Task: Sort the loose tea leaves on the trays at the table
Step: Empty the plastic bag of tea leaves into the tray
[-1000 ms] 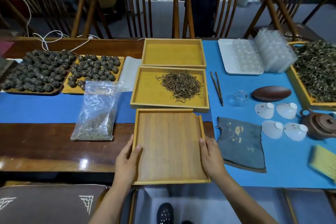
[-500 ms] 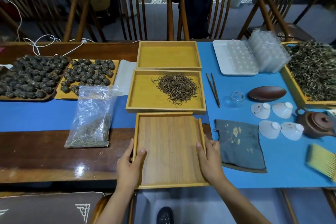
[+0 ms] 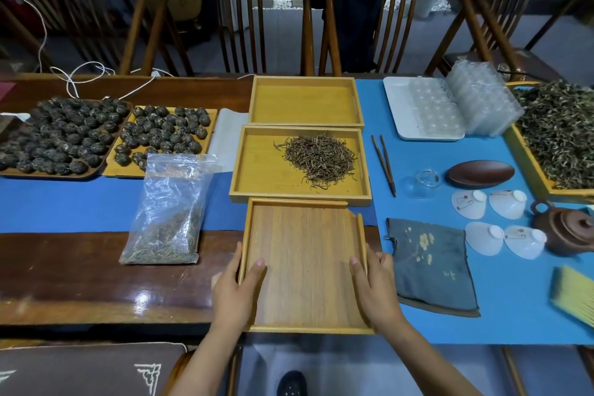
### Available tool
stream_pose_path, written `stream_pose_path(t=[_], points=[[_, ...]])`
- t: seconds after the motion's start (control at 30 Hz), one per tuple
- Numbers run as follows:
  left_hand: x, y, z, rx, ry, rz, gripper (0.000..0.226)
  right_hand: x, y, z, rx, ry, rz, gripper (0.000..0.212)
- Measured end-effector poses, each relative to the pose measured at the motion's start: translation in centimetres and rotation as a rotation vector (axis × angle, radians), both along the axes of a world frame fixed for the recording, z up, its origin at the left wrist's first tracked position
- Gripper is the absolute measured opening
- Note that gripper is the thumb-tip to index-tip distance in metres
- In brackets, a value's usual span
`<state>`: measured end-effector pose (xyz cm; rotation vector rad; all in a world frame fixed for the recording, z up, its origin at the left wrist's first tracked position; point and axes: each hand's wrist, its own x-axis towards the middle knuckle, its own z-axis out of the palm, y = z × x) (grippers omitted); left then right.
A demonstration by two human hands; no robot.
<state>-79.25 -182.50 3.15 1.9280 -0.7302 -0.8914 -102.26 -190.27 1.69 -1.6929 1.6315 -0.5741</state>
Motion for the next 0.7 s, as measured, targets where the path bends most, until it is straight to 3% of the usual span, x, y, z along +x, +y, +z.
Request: stream_pose_path(t=[0.23, 0.37, 0.57, 0.7], points=[[1.6, -0.1, 0.6, 0.019, 0.006, -0.057, 0.052, 0.2, -0.3, 1.1, -0.01, 0.05, -0.012, 0.046], [5.9, -0.1, 2.5, -0.07, -0.064, 0.093, 0.047, 1.9, -0.2, 4.4, -0.153, 0.026, 0.019, 0.053], [17.0, 1.0, 4.8, -0.026, -0.271, 0.323, 0.05, 14.5, -3.2, 8.7, -0.101, -0.211, 0.314, 0.042], [20.9, 1.0, 3.4, 0.048, -0.205, 0.312, 0.056, 23.4, -4.5, 7.8, 0.014, -0.188, 0.419, 0.044]])
